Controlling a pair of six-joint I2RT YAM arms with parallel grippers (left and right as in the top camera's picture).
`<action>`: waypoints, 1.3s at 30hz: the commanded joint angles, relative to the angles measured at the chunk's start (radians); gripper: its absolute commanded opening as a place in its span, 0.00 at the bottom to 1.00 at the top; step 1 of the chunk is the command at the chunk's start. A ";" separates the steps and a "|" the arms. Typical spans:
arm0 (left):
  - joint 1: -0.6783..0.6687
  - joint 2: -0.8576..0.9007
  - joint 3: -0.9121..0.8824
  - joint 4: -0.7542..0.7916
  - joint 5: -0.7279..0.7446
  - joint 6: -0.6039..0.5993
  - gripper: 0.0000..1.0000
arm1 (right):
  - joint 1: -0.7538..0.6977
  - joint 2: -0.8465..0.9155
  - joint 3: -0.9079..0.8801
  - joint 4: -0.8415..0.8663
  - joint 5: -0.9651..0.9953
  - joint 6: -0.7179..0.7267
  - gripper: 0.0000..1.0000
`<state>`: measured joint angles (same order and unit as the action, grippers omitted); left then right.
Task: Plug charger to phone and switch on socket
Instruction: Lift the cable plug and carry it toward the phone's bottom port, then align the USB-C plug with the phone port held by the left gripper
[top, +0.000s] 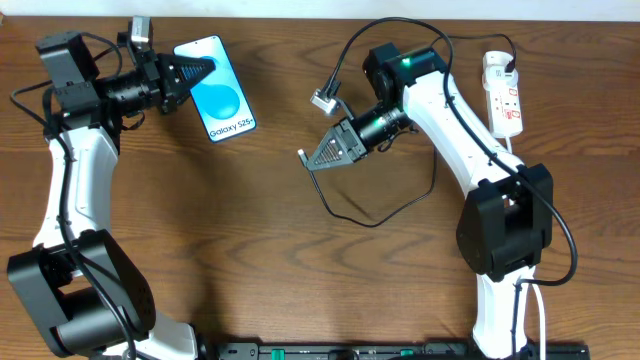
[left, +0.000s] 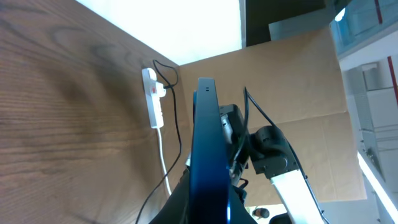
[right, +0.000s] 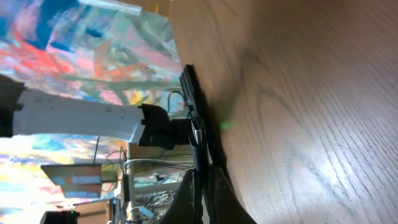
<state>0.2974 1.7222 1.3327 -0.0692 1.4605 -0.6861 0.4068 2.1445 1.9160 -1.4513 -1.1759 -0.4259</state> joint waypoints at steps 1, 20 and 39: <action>-0.002 -0.011 0.006 0.008 0.027 0.043 0.08 | 0.004 -0.020 0.006 -0.005 -0.074 -0.070 0.01; -0.002 -0.011 0.006 0.006 0.059 0.046 0.07 | 0.169 -0.018 0.005 0.309 -0.162 0.251 0.01; -0.002 -0.011 0.006 -0.106 -0.066 -0.077 0.07 | 0.165 -0.018 0.005 0.501 -0.220 0.497 0.01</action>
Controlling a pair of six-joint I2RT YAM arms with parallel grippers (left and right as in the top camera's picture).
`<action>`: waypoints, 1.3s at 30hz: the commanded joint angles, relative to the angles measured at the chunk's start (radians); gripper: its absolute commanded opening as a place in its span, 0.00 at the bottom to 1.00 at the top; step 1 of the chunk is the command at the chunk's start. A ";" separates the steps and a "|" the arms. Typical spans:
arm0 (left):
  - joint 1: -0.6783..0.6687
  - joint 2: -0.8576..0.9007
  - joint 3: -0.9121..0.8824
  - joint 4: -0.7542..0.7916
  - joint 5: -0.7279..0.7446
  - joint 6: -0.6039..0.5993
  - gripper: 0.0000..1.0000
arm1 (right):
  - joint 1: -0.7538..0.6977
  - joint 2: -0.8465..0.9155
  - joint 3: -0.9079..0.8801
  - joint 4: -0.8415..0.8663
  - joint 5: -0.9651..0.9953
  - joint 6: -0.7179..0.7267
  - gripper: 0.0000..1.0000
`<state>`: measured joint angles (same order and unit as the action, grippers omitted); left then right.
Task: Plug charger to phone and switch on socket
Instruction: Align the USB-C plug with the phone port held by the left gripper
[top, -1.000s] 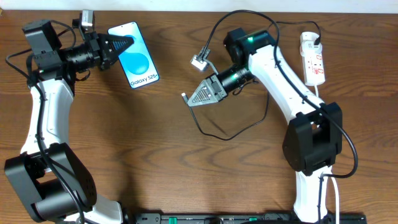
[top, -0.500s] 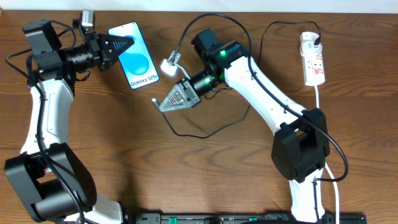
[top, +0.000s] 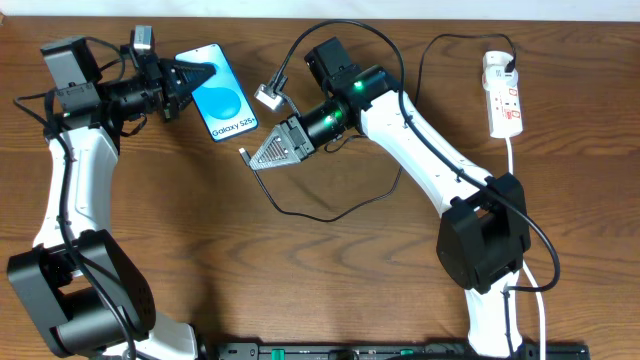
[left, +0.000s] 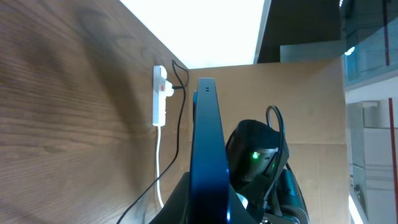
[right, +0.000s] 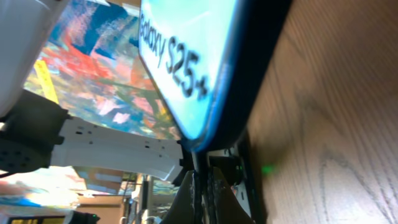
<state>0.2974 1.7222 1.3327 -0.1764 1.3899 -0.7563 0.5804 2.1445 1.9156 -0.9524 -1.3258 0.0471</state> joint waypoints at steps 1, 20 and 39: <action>-0.002 -0.011 0.006 0.002 0.005 -0.003 0.08 | -0.011 -0.018 0.006 0.002 -0.074 0.025 0.01; -0.002 -0.011 0.006 0.002 0.035 0.023 0.07 | -0.019 -0.018 0.006 0.089 -0.099 0.091 0.01; -0.002 -0.011 0.006 0.002 0.039 0.026 0.08 | -0.019 -0.015 0.005 0.120 -0.094 0.114 0.01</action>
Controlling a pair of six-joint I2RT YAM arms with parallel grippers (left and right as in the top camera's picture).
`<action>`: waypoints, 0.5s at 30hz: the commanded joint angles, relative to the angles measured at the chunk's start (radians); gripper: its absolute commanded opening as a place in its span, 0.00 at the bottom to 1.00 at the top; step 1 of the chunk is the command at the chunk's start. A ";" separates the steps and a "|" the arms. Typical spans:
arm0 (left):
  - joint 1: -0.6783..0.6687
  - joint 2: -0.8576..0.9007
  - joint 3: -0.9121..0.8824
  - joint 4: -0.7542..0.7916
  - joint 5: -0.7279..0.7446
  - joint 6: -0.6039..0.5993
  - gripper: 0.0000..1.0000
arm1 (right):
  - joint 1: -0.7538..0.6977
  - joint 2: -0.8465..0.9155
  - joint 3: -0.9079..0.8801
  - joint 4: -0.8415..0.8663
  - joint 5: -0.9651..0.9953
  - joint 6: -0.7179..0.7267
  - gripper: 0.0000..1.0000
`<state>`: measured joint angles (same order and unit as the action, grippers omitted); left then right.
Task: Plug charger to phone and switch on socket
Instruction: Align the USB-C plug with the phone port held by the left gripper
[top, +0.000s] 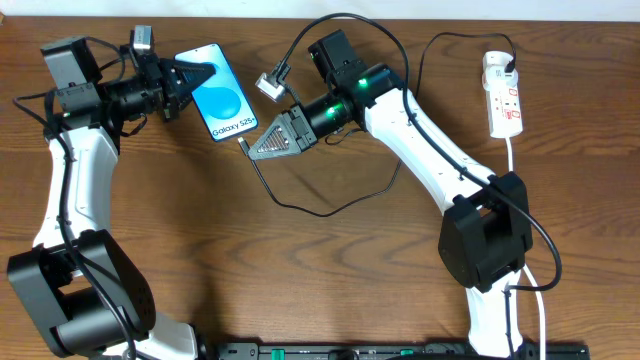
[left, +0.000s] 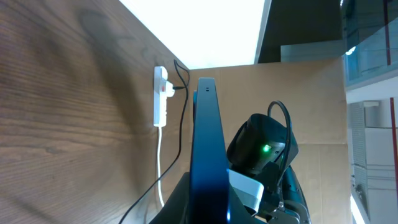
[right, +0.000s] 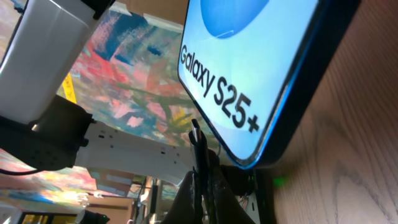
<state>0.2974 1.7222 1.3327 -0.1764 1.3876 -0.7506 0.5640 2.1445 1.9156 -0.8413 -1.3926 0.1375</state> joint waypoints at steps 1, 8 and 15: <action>-0.002 -0.011 0.006 0.002 0.041 0.021 0.08 | -0.002 -0.015 0.005 0.014 -0.027 0.024 0.01; -0.002 -0.011 0.006 0.012 0.041 0.021 0.07 | -0.002 -0.009 0.005 0.019 -0.020 0.042 0.01; -0.002 -0.011 0.006 0.026 0.041 0.020 0.07 | -0.002 0.007 0.004 0.020 -0.021 0.049 0.01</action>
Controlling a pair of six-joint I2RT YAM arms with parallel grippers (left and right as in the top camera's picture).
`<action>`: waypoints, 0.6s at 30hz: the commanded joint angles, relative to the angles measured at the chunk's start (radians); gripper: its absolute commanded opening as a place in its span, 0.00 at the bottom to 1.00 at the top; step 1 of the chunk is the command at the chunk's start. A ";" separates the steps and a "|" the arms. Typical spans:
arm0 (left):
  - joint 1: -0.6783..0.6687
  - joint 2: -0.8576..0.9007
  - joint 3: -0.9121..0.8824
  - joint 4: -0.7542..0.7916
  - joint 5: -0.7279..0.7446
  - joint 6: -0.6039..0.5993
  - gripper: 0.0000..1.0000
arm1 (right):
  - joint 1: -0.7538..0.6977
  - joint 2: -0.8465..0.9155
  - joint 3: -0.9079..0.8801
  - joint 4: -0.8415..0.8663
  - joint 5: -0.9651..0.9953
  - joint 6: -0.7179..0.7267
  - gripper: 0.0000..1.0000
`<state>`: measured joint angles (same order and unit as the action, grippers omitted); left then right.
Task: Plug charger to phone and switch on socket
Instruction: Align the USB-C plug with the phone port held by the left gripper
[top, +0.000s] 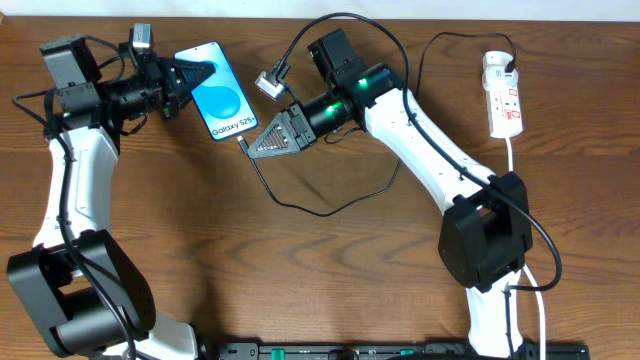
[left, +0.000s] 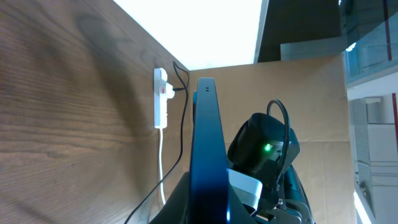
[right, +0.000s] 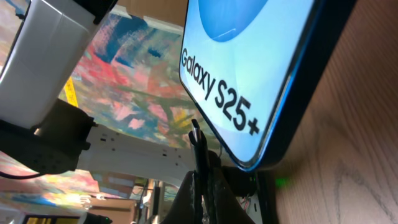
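Note:
A blue phone (top: 221, 103) marked "Galaxy S25+" lies screen up at the table's top left. My left gripper (top: 196, 74) is shut on the phone's upper end; in the left wrist view the phone (left: 207, 155) runs edge-on between the fingers. My right gripper (top: 252, 147) is shut on the charger plug (right: 197, 147), whose tip sits just off the phone's lower end (right: 273, 93). The black charger cable (top: 310, 208) loops across the table. The white socket strip (top: 503, 95) lies at the top right, with a plug in it.
A white cable (top: 512, 150) runs from the socket strip down the right side. The table's far edge (top: 300, 18) lies just behind the phone and both arms. The right arm's base (top: 490, 230) stands at the right.
Almost nothing differs. My right gripper with the plug has edged very slightly nearer the phone's lower end; the left gripper and phone are as they were.
At first my right gripper held the plug mid-table, well right of the phone, while the left gripper held the phone's top end. Then the right gripper was below the phone's lower right corner. Since then it has stayed at the phone's lower end, plug tip close to it.

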<state>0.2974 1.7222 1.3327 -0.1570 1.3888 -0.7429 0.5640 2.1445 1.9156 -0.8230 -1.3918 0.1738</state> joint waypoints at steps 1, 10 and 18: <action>-0.002 -0.011 0.006 0.009 0.040 0.013 0.07 | -0.002 0.007 0.004 0.002 -0.022 0.013 0.01; -0.002 -0.011 0.006 0.010 0.040 0.013 0.07 | -0.002 0.016 0.004 0.013 -0.021 0.024 0.01; -0.002 -0.011 0.006 0.017 0.040 0.013 0.07 | -0.002 0.029 0.003 0.020 -0.029 0.036 0.01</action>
<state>0.2974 1.7222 1.3327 -0.1493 1.3888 -0.7425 0.5640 2.1529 1.9156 -0.8059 -1.3926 0.1928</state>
